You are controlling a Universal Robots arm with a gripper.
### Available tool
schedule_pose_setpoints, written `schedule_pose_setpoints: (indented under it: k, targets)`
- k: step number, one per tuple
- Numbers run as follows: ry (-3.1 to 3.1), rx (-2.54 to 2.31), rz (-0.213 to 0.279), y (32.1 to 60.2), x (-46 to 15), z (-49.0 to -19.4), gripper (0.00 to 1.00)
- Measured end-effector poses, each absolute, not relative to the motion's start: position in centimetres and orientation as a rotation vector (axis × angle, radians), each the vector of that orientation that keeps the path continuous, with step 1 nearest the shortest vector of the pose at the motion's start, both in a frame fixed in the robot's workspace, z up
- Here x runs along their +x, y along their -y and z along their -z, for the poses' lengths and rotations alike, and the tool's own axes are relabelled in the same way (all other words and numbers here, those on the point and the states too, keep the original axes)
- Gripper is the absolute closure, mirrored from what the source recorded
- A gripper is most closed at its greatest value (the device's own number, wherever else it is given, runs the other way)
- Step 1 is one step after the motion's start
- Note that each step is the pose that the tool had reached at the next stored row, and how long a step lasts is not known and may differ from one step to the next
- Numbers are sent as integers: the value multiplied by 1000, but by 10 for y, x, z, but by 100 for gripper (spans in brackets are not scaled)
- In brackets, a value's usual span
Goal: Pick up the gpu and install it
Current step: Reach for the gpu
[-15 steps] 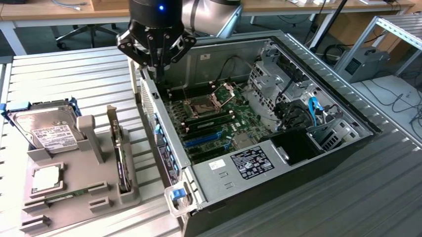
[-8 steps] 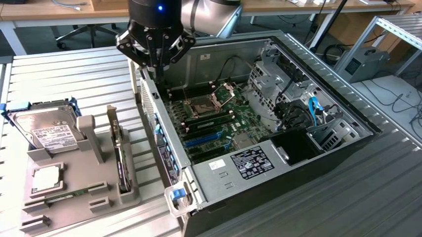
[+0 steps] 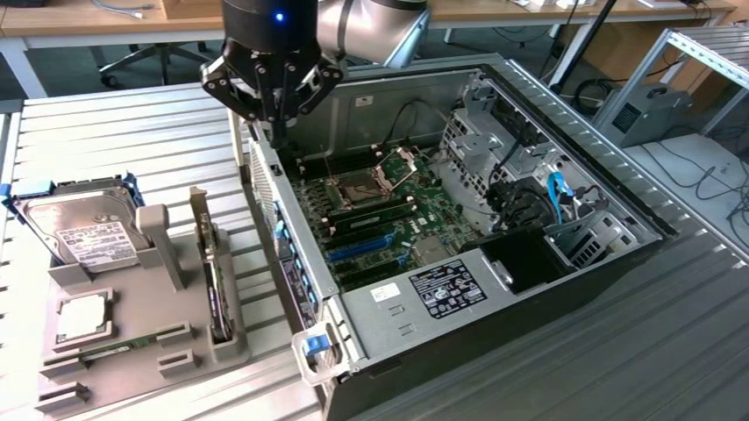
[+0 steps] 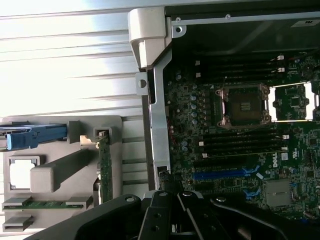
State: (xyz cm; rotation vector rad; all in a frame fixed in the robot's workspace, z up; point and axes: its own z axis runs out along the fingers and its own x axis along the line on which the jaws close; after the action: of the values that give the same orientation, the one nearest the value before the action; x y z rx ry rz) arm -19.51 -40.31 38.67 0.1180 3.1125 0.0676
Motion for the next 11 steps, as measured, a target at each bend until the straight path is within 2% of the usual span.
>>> schedule_pose_setpoints:
  k: [11]
  targets:
    - [-3112,118,-68,403,-200,-386,89]
